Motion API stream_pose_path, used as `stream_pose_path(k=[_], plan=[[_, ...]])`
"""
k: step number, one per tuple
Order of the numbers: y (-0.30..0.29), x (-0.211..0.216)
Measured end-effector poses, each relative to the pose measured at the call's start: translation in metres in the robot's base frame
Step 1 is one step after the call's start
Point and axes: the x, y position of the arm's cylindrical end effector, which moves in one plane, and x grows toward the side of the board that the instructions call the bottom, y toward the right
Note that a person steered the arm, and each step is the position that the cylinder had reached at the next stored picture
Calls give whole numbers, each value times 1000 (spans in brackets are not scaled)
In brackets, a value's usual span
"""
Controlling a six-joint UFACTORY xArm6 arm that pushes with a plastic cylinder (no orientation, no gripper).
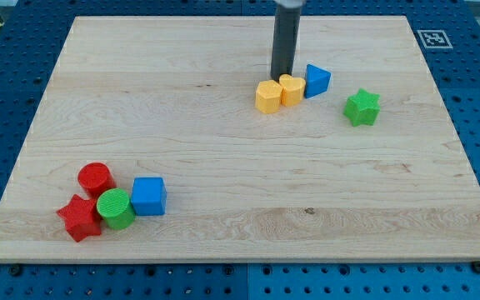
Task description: Move the yellow hexagon above the blue cube
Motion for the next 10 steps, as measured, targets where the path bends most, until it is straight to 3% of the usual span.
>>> stream_pose_path(k=[1, 2, 5, 10], plan=[[-12, 55], [-13, 75], [-14, 54], [-125, 55]])
